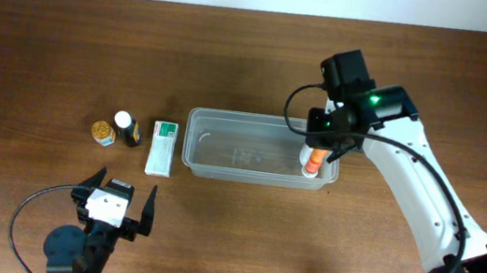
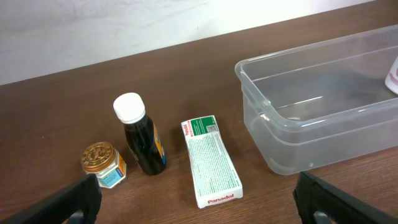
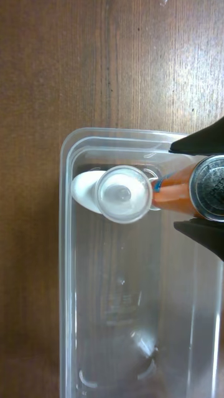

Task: Pack container
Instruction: 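Lower the orange tube into the container beside the white bottle, then withdraw the right gripper to the right side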

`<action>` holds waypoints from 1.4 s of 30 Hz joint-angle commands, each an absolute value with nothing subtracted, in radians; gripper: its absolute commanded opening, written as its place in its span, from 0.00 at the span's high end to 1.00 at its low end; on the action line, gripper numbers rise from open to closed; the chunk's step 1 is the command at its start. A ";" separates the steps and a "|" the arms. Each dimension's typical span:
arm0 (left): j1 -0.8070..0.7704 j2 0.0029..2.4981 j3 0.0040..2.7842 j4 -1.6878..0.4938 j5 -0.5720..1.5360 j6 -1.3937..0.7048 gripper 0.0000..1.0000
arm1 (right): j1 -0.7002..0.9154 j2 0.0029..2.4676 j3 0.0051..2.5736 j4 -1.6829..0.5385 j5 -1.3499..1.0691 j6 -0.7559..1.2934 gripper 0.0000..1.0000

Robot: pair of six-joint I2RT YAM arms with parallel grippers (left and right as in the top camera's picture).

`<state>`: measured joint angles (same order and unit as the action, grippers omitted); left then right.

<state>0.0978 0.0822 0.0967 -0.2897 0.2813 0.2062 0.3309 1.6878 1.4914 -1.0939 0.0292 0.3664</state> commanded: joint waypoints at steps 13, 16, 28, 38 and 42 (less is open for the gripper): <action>0.101 0.073 0.093 -0.289 0.292 0.215 0.00 | 0.341 1.676 1.432 -1.054 0.049 0.398 0.68; 0.101 0.073 0.093 -0.289 0.293 0.215 0.00 | 0.341 1.639 1.432 -1.050 0.049 0.398 0.61; 0.101 0.073 0.093 -0.289 0.293 0.215 0.00 | 0.149 1.323 1.442 -1.100 0.057 0.402 0.19; 0.101 0.073 0.093 -0.289 0.293 0.215 0.00 | -0.157 1.304 1.442 -1.179 0.052 0.402 0.01; 0.101 0.073 0.093 -0.289 0.292 0.215 0.00 | -0.173 1.316 1.442 -1.177 0.053 0.402 0.01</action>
